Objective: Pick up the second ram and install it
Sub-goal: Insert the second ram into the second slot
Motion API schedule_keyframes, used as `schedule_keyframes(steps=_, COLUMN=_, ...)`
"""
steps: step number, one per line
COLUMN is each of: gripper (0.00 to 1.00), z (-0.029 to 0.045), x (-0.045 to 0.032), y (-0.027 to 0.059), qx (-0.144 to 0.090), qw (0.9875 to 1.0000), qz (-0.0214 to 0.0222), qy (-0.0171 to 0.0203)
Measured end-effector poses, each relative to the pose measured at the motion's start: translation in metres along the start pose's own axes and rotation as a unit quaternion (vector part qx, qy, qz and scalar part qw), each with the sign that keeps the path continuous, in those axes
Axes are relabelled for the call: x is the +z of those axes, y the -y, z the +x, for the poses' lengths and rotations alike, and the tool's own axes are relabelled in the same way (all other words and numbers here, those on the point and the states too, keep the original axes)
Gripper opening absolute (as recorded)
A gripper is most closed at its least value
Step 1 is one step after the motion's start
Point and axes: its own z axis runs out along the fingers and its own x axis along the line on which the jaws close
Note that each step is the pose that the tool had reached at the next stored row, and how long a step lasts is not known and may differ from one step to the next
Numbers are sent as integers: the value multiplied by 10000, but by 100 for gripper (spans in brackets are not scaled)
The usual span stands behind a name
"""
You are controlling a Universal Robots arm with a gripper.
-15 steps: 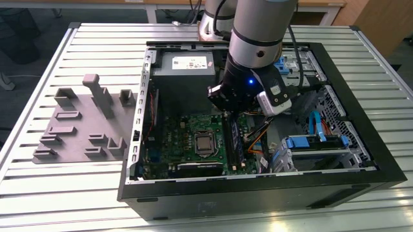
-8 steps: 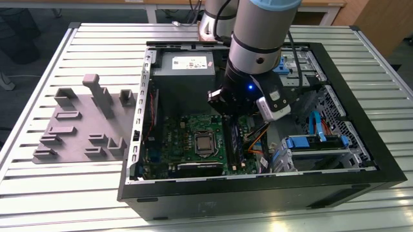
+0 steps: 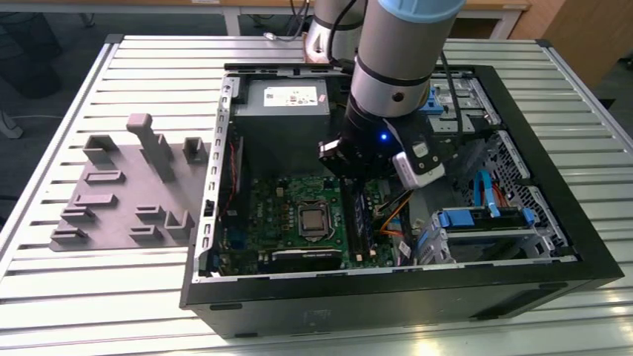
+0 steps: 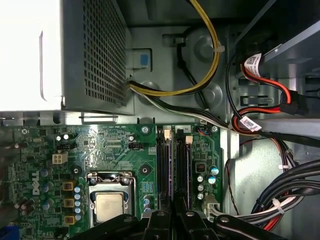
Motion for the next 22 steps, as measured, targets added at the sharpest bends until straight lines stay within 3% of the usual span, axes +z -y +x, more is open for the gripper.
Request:
schedule_keyframes(steps=5, gripper=14, z=-2, x=14, y=28, qx=-4, qw=10000, qz=-5, qy=-1)
schedule_keyframes(steps=12, gripper=14, z=-6, x=101, y=63, qx=-35, qw=10000, qz=-66, qy=-3)
schedule_keyframes(steps=22, gripper=14, z=9, x=150, y=123, qx=-35, qw=10000, qz=-70, qy=-4)
